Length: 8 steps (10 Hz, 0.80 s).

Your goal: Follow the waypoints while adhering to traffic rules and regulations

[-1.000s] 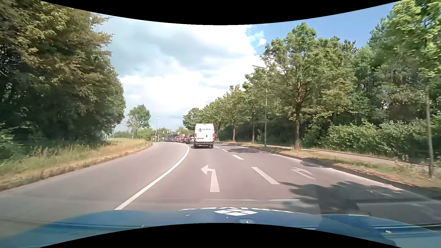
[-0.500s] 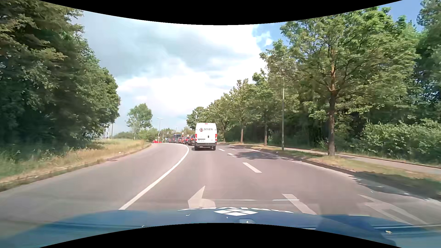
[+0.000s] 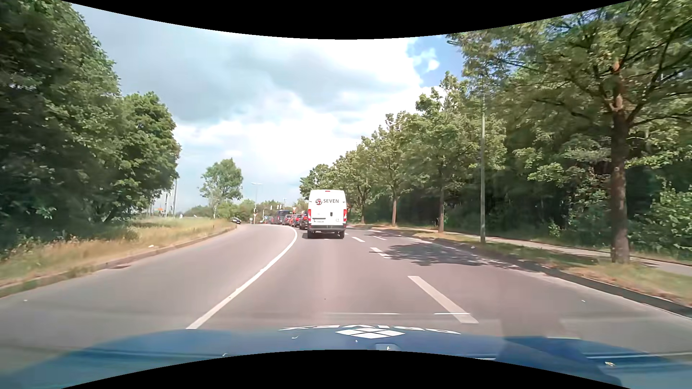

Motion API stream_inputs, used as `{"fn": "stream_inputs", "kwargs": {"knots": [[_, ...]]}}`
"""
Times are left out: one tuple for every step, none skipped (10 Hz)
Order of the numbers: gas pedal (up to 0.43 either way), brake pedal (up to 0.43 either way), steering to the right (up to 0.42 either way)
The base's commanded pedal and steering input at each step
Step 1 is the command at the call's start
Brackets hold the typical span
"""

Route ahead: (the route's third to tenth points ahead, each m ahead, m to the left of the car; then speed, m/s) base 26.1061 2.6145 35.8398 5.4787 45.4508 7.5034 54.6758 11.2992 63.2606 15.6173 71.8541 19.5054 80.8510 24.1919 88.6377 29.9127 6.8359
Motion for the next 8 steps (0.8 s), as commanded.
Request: {"fn": "stream_inputs", "kwargs": {"knots": [[0.0, 0.0, -0.04], [0.0, 0.0, -0.039], [0.0, 0.0, -0.037], [0.0, 0.0, -0.036], [0.0, 0.0, -0.036], [0.0, 0.0, -0.036], [0.0, 0.0, -0.036], [0.0, 0.0, -0.036]]}}
